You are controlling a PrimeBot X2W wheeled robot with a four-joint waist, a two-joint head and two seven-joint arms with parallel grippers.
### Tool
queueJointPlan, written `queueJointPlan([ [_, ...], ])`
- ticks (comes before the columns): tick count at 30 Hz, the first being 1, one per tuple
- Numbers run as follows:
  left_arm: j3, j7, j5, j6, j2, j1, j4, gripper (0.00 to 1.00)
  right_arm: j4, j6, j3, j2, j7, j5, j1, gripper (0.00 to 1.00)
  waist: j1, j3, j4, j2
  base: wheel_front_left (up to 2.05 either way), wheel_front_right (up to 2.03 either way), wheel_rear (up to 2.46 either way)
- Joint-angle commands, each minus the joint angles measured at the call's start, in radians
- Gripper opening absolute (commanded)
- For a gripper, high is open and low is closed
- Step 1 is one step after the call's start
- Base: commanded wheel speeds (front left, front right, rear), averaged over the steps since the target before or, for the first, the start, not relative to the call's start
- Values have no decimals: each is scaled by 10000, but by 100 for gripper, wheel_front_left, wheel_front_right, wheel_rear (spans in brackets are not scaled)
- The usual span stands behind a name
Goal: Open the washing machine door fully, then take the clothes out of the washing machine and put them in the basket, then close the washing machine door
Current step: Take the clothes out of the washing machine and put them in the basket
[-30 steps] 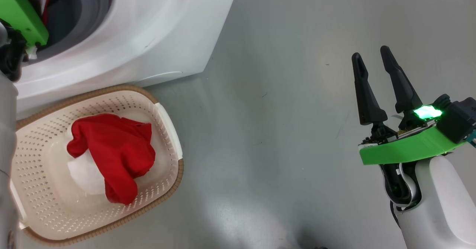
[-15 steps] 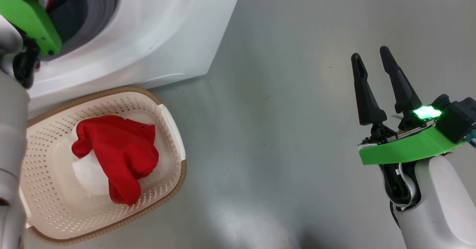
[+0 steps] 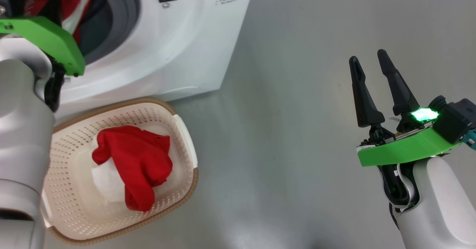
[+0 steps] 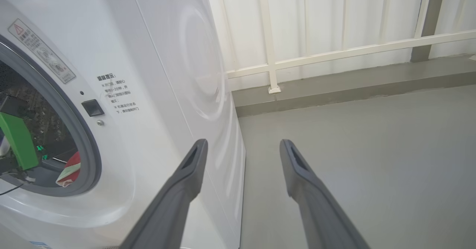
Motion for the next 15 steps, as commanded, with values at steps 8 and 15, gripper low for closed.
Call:
queueJointPlan([
  [8,-228,-864,-123,-30,160,346,-320,0,-56,16,322,-175,-48,-76,276,100,0,-732,475,0,0,0,0],
  [15,-499,-1215,-362,-30,50,856,-512,0,82,16,442,-257,-48,-45,444,100,0,-1273,697,0,0,0,0],
])
